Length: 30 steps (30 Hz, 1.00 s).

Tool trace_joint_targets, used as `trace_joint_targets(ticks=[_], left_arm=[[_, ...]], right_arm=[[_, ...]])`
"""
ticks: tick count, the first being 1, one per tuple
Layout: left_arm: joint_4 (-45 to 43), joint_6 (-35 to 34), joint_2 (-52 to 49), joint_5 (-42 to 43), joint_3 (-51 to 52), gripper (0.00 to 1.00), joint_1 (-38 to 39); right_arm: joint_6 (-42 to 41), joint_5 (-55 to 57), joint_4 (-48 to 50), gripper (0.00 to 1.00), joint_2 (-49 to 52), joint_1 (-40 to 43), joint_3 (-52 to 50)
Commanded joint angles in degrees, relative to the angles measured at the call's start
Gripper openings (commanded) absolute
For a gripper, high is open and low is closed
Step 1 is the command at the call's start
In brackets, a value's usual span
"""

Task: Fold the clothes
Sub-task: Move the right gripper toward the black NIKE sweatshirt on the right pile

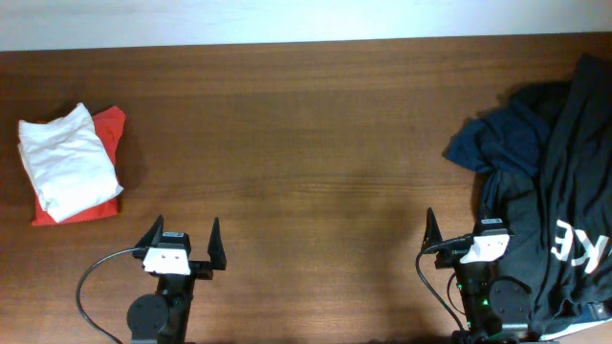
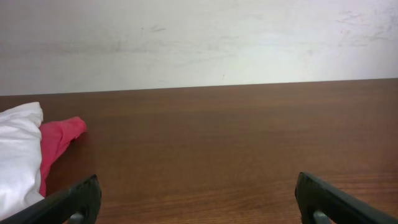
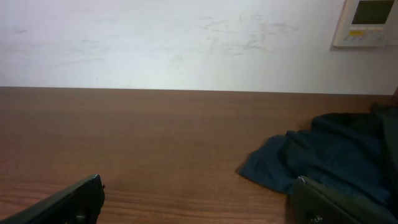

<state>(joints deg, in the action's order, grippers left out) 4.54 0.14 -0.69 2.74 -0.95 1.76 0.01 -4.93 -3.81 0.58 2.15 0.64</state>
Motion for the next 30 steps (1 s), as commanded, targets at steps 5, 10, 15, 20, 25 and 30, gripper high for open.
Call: trace_joint_targets(ticks=[5, 10, 15, 20, 25, 30], left_arm=[[0.0, -0.37, 0.35, -0.61, 0.44, 0.99, -0.15], [0.02, -0.37, 0.35, -0.61, 0.44, 0.99, -0.15], [0.0, -0.37, 0.35, -0.61, 0.44, 0.99, -0.15], [0.0, -0.39, 0.35, -0.42, 0.44, 0.99, -0.15], [2.25, -0.39, -0.13, -0.39, -1.68, 0.99, -0.15], [12.31, -0.33, -15.96, -0.66, -15.13, 0.99, -0.15]], right_arm=[[0.17, 0.5, -0.28, 0.99, -0.26, -0.35, -0.33], [0.17, 0.5, -0.28, 0.99, -0.26, -0.35, -0.33], [0.17, 0.5, -0.28, 0.99, -0.26, -0.35, -0.33], [-2.69, 0.5, -0.26, 0.99, -0.26, -0.35, -0.33], [-2.62, 1.36, -0.98, 0.99, 1.33, -0.24, 3.23], [-2.62, 4.17, -14.16, 0.99, 22.97, -0.24, 21.18]])
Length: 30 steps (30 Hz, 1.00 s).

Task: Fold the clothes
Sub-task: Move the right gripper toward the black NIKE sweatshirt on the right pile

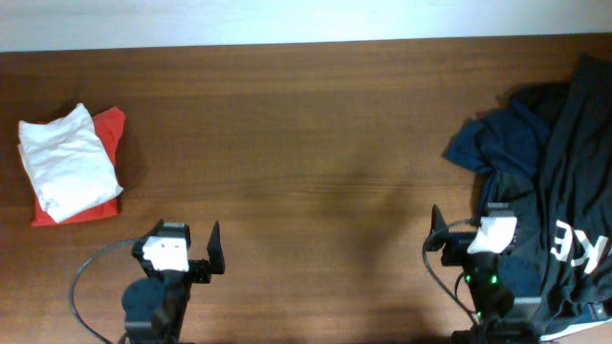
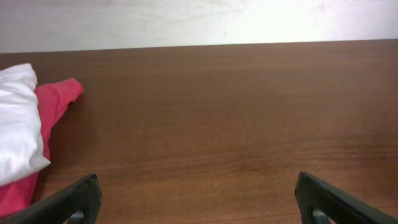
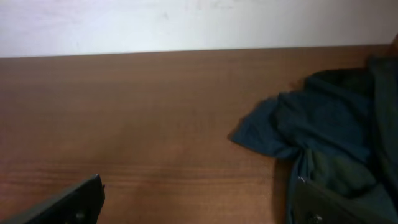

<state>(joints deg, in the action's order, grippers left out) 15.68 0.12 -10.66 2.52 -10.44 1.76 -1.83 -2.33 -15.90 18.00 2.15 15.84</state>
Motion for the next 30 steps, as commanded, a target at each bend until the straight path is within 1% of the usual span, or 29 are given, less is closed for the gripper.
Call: trace_joint_targets(ticks=[1, 3, 6, 7, 8, 10, 12, 13, 14, 15, 16, 18, 19, 21, 22, 26, 27, 30], left_arm=[[2.82, -0.28, -12.39, -0.44, -9.62, 0.99, -0.15], [7.63, 1.46, -24.0, -0.42, -17.84, 0.99, -0.15], [13.57, 1.4, -34.34, -0.37, -26.71, 0.99, -0.15], [13.77, 1.38, -35.91, -0.37, -27.74, 0.99, -0.15], [13.81, 1.38, -36.39, 0.26, -27.85, 0.99, -0.15], [13.94, 1.38, -36.37, 0.24, -27.85, 0.99, -0.15], [13.97, 1.38, -36.37, 0.24, -27.85, 0.99, -0.15], [13.97, 1.38, -36.39, 0.24, -27.82, 0.99, -0.15], [13.94, 1.38, -36.39, 0.24, -27.82, 0.99, -0.15], [13.94, 1.38, -36.39, 0.24, -27.82, 0.99, -0.15], [13.97, 1.38, -36.37, 0.24, -27.82, 0.99, -0.15], [13.94, 1.38, -36.39, 0.24, -27.82, 0.99, -0.15], [13.94, 1.38, -36.37, 0.24, -27.82, 0.99, -0.15], [13.94, 1.4, -36.39, 0.22, -27.82, 0.99, -0.15], [13.94, 1.4, -36.39, 0.24, -27.82, 0.99, -0.15], [13.92, 1.4, -36.37, 0.22, -27.82, 0.99, -0.15], [13.92, 1.4, -36.39, 0.22, -27.82, 0.99, -0.15], [13.92, 1.38, -36.39, 0.22, -27.82, 0.99, -0.15]], right_arm=[[-0.79, 1.57, -6.14, 0.98, 11.85, -0.24, 10.88], [-0.81, 1.75, -17.27, 0.99, 24.94, 0.24, 22.38], [-0.74, 1.86, -26.14, 0.99, 37.03, 1.68, 31.78], [-0.79, 2.23, -26.34, 0.99, 39.43, 1.73, 32.17], [-2.19, 5.14, -26.53, 0.99, 41.77, 2.34, 32.15], [-11.21, 17.0, -29.09, 0.99, 47.36, 6.29, 32.11], [-14.34, 19.06, -30.69, 0.99, 53.53, 11.74, 32.06], [-14.4, 19.08, -30.84, 1.0, 56.5, 14.05, 32.06], [-14.38, 18.43, -30.86, 0.83, 60.54, 16.63, 32.06], [-14.38, 18.23, -30.86, 0.71, 62.99, 17.66, 32.06], [-14.38, 18.25, -30.88, 0.67, 64.37, 18.18, 32.06], [-14.4, 18.47, -29.92, 0.63, 69.31, 19.37, 32.06], [-14.38, 18.49, -29.53, 0.54, 70.38, 19.37, 32.06], [-14.38, 18.47, -29.55, 0.13, 70.44, 19.37, 32.09], [-14.38, 18.47, -29.55, 0.1, 70.44, 19.37, 32.09], [-14.38, 18.43, -34.53, 0.11, 70.38, 19.37, 37.18], [-14.38, 18.43, -34.93, 0.28, 70.38, 19.37, 37.68], [-14.38, 18.43, -35.54, 0.28, 70.4, 19.37, 37.68]])
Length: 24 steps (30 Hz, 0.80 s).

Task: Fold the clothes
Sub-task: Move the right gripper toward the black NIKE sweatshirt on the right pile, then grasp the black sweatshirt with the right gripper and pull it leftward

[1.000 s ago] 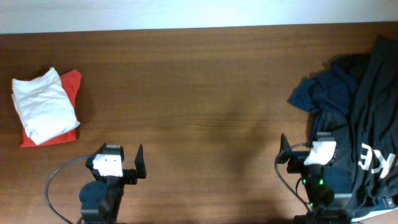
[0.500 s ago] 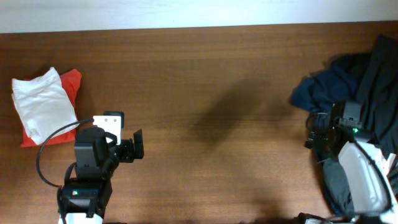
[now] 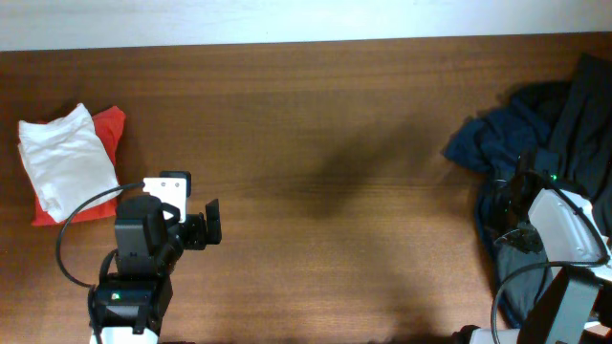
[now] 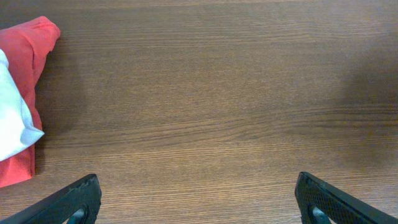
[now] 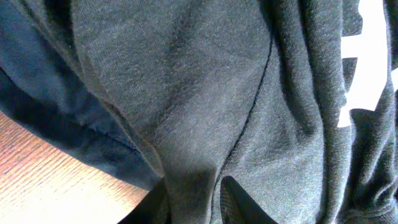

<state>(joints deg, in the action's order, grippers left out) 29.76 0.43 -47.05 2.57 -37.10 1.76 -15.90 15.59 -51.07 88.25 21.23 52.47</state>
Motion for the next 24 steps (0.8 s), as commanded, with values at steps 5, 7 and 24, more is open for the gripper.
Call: trace_joint_targets(ticks=[5, 7, 24], left_arm=[[-0.17, 1.09, 0.0, 0.17, -1.16, 0.99, -0.15], [-0.17, 1.09, 0.0, 0.17, -1.16, 0.99, -0.15], [-0.79, 1.09, 0.0, 0.17, -1.16, 0.99, -0.15]], right_arm=[[-0.31, 0.48, -0.61, 0.29, 0.15, 0.28, 1.07], [-0.31, -1.44, -2.12, 0.06, -0.02, 0.28, 2.75], [27.74, -46.84, -24.55, 0.04, -5.86, -13.16, 30.08]])
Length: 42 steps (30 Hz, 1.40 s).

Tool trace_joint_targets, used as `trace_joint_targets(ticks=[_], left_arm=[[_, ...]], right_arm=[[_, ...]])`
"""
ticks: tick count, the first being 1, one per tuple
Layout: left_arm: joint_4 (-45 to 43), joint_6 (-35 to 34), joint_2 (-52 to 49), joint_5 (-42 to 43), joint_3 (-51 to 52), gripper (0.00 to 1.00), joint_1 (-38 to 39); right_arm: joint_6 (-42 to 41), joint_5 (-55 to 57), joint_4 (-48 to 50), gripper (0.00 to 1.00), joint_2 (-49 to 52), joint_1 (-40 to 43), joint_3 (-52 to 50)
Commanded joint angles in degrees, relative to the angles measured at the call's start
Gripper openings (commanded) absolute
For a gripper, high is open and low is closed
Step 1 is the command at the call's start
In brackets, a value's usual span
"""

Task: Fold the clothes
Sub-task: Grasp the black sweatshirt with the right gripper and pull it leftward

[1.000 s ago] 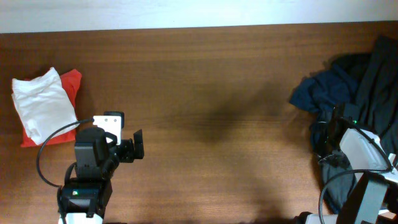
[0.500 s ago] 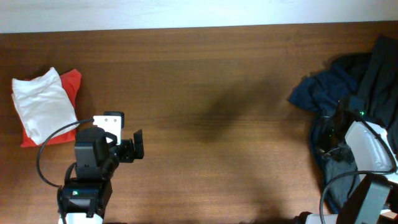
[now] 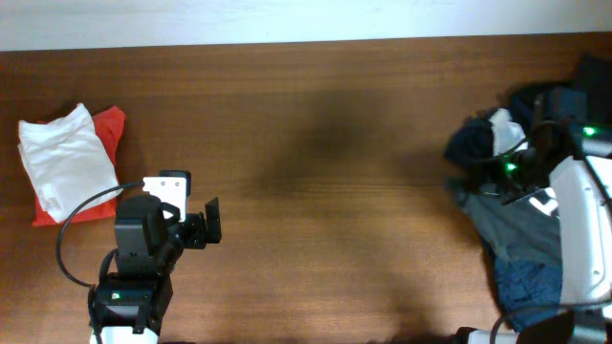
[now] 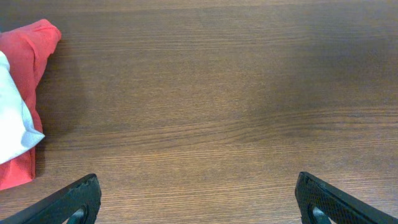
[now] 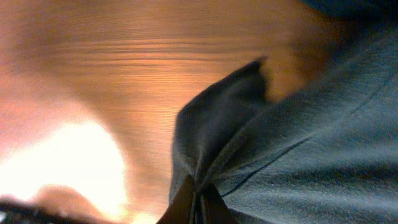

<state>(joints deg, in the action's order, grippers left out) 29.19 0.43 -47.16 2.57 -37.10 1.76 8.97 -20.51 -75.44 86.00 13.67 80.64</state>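
Note:
A heap of dark clothes (image 3: 521, 239) lies at the table's right edge, navy on top and dark grey below. My right gripper (image 3: 505, 172) hangs over its far part. In the right wrist view the gripper (image 5: 198, 200) is shut on a pinched fold of the dark grey shirt (image 5: 305, 155), which is held off the wood. My left gripper (image 3: 203, 227) hovers over bare table at the left. It (image 4: 196, 208) is open, with nothing between its fingertips (image 4: 78, 198).
A folded white shirt (image 3: 59, 161) rests on a folded red garment (image 3: 111, 126) at the far left; both show at the left edge of the left wrist view, red (image 4: 28, 46) and white (image 4: 11, 127). Brown wooden table (image 3: 316, 143); white wall along its back.
My right gripper, which was pressed into the dark shirt, now grips a fold of it lifted off the table and farther back. The heap has changed shape. The left arm has not moved.
Both arms stood at the front edge with open grippers, looking across the table. Then both cameras looked more steeply down at it. Then the left hovered near the folded stack and the right was down on the dark heap. Now the right holds a lifted shirt fold.

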Motion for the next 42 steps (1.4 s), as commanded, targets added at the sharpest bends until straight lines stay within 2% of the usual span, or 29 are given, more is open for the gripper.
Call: trace_joint_targets(ticks=[1, 4, 6, 8, 11, 13, 15, 20, 24, 26, 28, 30, 31, 32, 35, 37, 38, 40, 42], left_arm=[[-0.22, 1.09, 0.11, 0.17, -1.16, 0.99, -0.15], [-0.22, 1.07, 0.11, 0.17, -1.16, 0.99, -0.15], [-0.22, 1.09, 0.11, 0.17, -1.16, 0.99, -0.15], [-0.2, 1.07, 0.11, 0.2, -1.16, 0.99, -0.15], [-0.17, 1.09, 0.11, 0.2, -1.16, 0.99, -0.15], [-0.17, 1.07, 0.11, 0.2, -1.16, 0.99, -0.15], [-0.17, 1.07, 0.11, 0.17, -1.16, 0.99, -0.15], [-0.17, 1.07, -1.79, 0.2, -1.16, 0.99, -0.15], [-0.2, 1.07, -2.36, 0.22, -1.16, 0.99, -0.15], [-0.39, 1.07, -2.36, 0.5, -1.16, 0.99, -0.15], [-2.75, 1.07, -2.38, 6.25, -1.16, 0.99, -0.15], [-5.33, 1.05, -2.38, 11.47, -1.16, 0.99, -0.15], [-5.03, 1.05, -2.38, 11.89, -1.16, 0.99, -0.15], [-4.83, 1.07, -2.38, 12.28, -1.16, 0.99, -0.15], [-4.72, 1.03, -2.38, 13.18, -1.16, 0.99, -0.13], [-4.74, -4.9, -3.23, 13.75, -1.16, 0.99, -0.13], [-4.96, -5.18, -5.29, 16.65, -1.16, 0.99, -0.07], [-6.93, -5.2, -13.4, 22.6, -1.16, 0.99, 1.66], [-10.54, -5.38, -24.28, 23.58, -1.16, 0.99, 4.76]], right_arm=[[2.82, -13.25, 0.79, 0.04, -4.61, -10.19, 1.9], [2.58, -21.99, 8.72, 0.04, -5.22, -22.29, 1.9], [2.58, -21.9, 15.37, 0.04, -5.22, -27.91, 1.9], [-3.56, -13.44, 22.49, 0.04, -5.25, -29.73, 1.9], [-3.69, -4.33, 30.34, 0.04, -5.29, -29.73, 8.2], [-3.69, -1.97, 30.71, 0.04, -5.29, -29.83, 17.31], [-3.72, -8.24, 29.9, 0.04, -5.29, -33.79, 24.02], [-4.55, -9.2, 21.0, 0.04, 2.91, -48.26, 23.71], [-6.58, -9.01, 22.69, 0.04, 14.51, -50.49, 23.71], [-6.45, -9.44, 22.93, 0.04, 16.83, -50.8, 23.71], [-6.47, -9.44, 23.28, 0.04, 16.81, -50.8, 23.71], [-6.49, -7.26, 22.56, 0.65, 16.83, -50.69, 23.71], [-6.49, -5.29, 21.64, 0.87, 16.81, -50.38, 23.71], [-6.49, -5.35, 20.35, 0.99, 16.81, -49.51, 23.74], [-10.45, -5.38, 15.5, 0.99, 16.81, -43.39, 23.74], [-12.59, -3.8, 9.22, 0.99, 16.7, -36.15, 23.74], [-14.97, -0.39, 5.25, 0.99, 16.7, -32.46, 23.74], [-17.46, -0.87, -1.44, 0.99, 16.7, -25.2, 23.74], [-17.42, -0.81, -6.8, 0.99, 16.7, -19.8, 23.74]])
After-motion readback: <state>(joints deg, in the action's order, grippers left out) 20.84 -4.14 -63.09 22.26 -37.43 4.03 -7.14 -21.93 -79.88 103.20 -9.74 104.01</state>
